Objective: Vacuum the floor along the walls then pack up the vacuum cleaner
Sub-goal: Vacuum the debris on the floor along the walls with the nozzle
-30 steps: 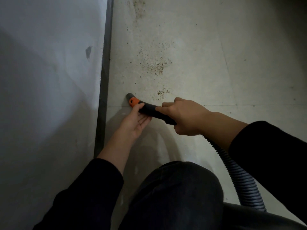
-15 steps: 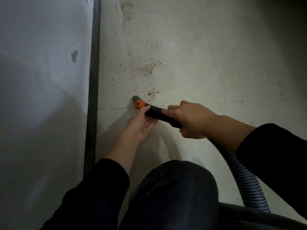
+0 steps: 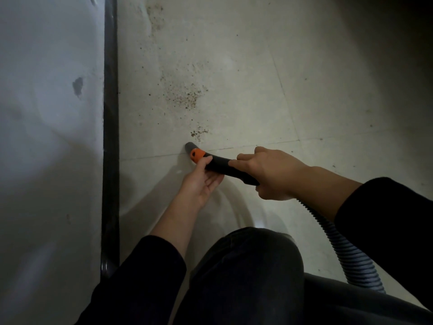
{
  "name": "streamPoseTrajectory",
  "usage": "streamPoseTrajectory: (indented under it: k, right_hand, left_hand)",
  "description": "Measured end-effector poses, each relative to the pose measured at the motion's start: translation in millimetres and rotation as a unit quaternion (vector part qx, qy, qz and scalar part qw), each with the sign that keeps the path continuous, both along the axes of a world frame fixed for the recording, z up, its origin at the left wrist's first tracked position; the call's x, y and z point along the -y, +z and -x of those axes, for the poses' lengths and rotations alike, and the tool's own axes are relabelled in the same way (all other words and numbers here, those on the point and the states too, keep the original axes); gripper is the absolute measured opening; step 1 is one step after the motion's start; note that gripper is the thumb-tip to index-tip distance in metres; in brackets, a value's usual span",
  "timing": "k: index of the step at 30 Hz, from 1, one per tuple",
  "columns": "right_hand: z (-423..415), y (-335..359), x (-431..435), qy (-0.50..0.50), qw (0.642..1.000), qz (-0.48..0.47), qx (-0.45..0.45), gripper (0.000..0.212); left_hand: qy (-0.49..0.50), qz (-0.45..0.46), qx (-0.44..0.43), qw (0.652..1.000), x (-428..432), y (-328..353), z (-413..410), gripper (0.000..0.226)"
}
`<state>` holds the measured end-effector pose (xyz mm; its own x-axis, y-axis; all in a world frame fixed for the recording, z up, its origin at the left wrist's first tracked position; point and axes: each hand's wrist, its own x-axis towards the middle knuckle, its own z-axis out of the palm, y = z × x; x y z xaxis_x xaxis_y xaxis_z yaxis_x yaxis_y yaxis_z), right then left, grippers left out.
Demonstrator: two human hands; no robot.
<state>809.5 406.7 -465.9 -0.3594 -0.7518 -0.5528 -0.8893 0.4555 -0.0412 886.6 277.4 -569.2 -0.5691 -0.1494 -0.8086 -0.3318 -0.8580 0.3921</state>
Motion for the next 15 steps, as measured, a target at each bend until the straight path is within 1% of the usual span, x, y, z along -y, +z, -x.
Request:
streamPoseTrajectory:
  k: [10, 15]
  right_hand:
    - [5.7, 5.7, -18.1, -0.028, 0.999, -0.017, -0.012, 0.056]
    - [12.4, 6.8, -25.2, -0.048, 0.998, -0.028, -0.014, 0.051]
  left_hand:
    - [-0.036, -0.007, -0.001, 0.999, -14.7, 3.0, 17.5, 0.015]
    - [-0.054, -0.016, -0.009, 0.998, -21.6, 2.2, 30.5, 0.020]
